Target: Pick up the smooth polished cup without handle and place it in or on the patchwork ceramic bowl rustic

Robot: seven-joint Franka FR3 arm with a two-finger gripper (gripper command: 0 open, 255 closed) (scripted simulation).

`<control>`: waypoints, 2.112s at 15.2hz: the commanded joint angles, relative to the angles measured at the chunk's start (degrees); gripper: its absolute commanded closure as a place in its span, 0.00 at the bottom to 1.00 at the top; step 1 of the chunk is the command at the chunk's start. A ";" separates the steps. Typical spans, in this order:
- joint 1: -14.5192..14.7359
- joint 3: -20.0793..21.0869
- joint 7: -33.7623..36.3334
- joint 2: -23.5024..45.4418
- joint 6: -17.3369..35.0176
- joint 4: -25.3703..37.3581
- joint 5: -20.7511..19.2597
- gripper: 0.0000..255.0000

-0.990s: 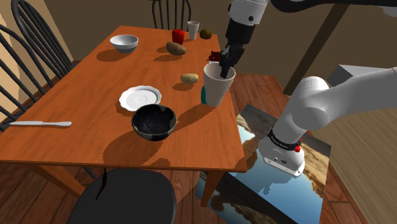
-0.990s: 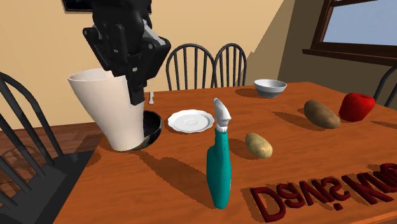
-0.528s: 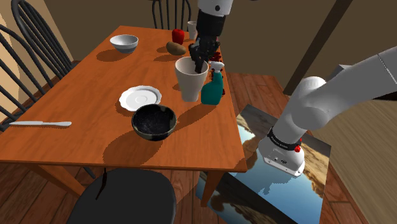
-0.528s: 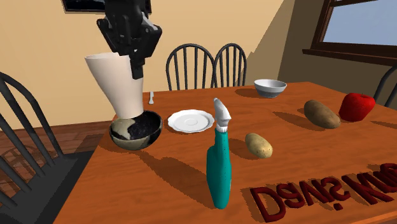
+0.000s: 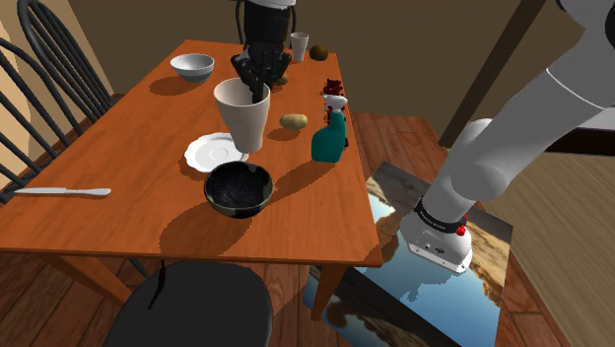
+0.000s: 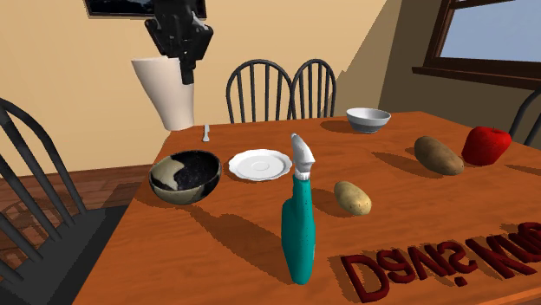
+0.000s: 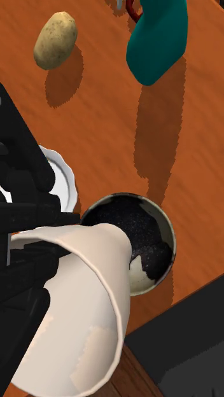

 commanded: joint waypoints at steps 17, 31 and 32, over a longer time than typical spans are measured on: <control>0.47 2.50 2.05 6.39 11.80 -5.47 -1.77 1.00; 0.56 2.82 2.03 7.48 16.00 -8.65 -1.95 0.00; 0.57 2.82 2.03 7.48 16.00 -8.66 -1.95 0.00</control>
